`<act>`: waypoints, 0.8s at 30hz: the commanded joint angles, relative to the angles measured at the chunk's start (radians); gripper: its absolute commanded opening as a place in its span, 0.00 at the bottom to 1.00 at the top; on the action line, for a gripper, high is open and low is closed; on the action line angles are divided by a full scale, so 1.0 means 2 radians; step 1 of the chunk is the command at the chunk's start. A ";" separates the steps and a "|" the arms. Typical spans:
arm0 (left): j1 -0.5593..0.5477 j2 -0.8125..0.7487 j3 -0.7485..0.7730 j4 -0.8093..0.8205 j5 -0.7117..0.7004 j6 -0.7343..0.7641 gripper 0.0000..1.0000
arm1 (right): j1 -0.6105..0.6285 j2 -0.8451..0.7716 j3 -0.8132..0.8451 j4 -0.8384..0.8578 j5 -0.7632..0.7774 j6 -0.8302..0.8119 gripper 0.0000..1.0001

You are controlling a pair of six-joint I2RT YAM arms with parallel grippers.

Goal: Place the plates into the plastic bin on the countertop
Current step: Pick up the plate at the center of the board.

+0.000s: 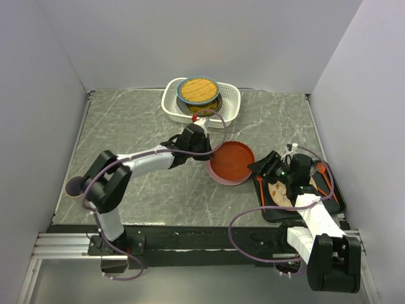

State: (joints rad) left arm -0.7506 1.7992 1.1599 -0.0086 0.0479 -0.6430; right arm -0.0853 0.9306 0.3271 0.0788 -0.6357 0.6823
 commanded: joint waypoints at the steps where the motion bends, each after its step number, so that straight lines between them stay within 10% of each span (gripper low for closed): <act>1: -0.002 -0.072 -0.017 0.022 0.004 -0.008 0.01 | -0.003 -0.007 0.004 0.021 -0.021 0.000 0.68; 24: -0.015 -0.098 -0.064 0.054 0.044 -0.026 0.01 | 0.023 -0.004 -0.057 0.127 -0.049 0.069 0.60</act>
State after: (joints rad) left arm -0.7643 1.5879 1.0191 0.0246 0.0891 -0.6743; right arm -0.0486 0.9333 0.2386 0.2588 -0.7277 0.8017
